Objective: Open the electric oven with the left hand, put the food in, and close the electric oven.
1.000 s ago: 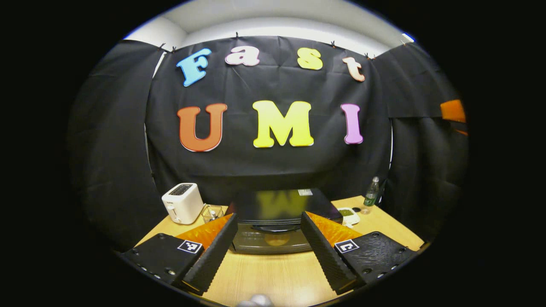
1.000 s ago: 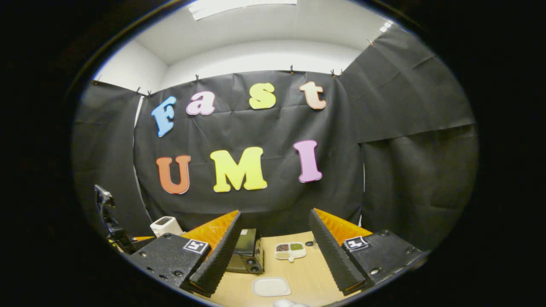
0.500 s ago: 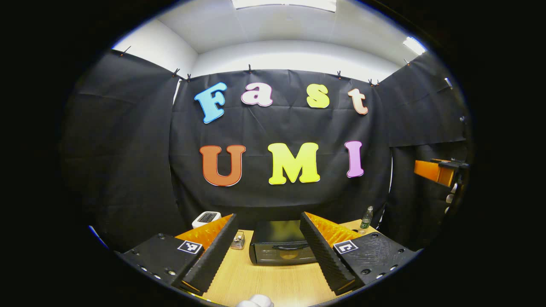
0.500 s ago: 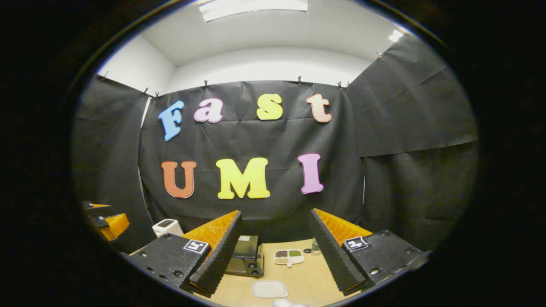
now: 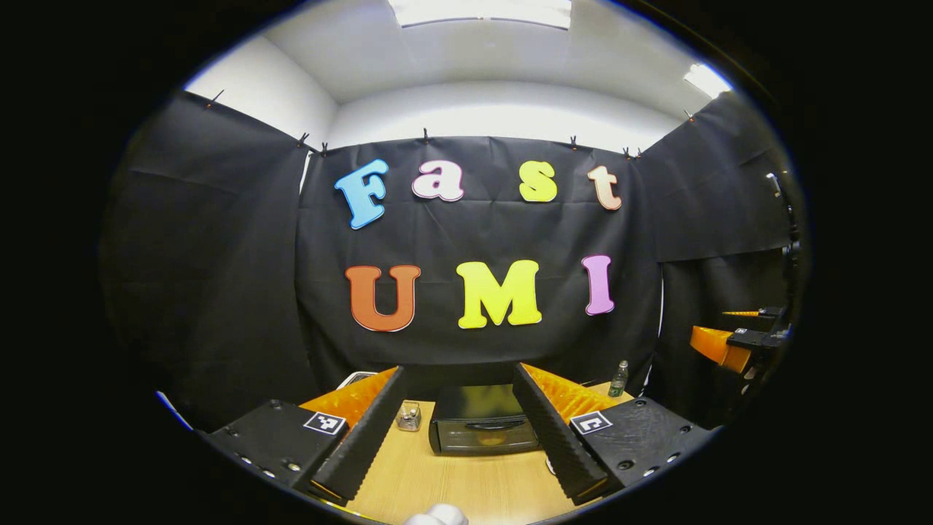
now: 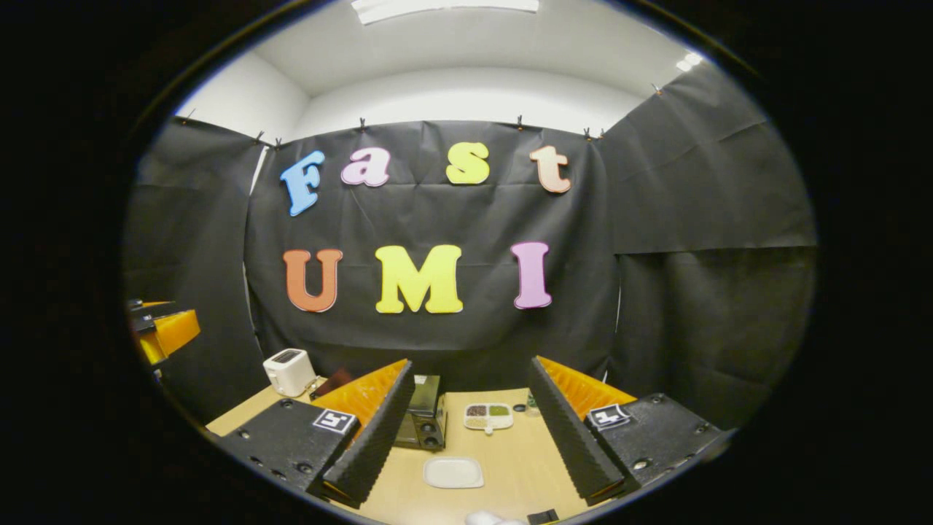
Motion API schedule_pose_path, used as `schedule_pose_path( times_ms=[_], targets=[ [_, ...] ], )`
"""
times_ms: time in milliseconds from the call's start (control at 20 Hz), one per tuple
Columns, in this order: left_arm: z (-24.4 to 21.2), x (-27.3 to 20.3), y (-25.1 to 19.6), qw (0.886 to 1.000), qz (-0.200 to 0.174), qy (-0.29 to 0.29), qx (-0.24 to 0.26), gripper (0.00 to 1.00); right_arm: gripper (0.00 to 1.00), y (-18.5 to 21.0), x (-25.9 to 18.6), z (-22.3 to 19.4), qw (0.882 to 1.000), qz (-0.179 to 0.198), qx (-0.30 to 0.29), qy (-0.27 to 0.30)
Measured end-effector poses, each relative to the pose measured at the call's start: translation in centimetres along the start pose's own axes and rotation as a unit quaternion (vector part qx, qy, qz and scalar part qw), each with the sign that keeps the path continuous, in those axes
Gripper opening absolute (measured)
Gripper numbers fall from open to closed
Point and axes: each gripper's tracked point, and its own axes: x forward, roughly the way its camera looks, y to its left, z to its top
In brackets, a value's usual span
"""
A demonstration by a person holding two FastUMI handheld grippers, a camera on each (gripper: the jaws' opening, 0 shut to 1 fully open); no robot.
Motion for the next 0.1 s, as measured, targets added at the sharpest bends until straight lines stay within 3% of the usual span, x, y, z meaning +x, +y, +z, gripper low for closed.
schedule_pose_path(
  times_ms=[100],
  targets=[
    [0.42,-0.23,-0.05,1.0,0.0,-0.004,0.008,0.96,0.96,0.17,-0.16,0.6,1.0,0.003,0.002,-0.004]
  ],
)
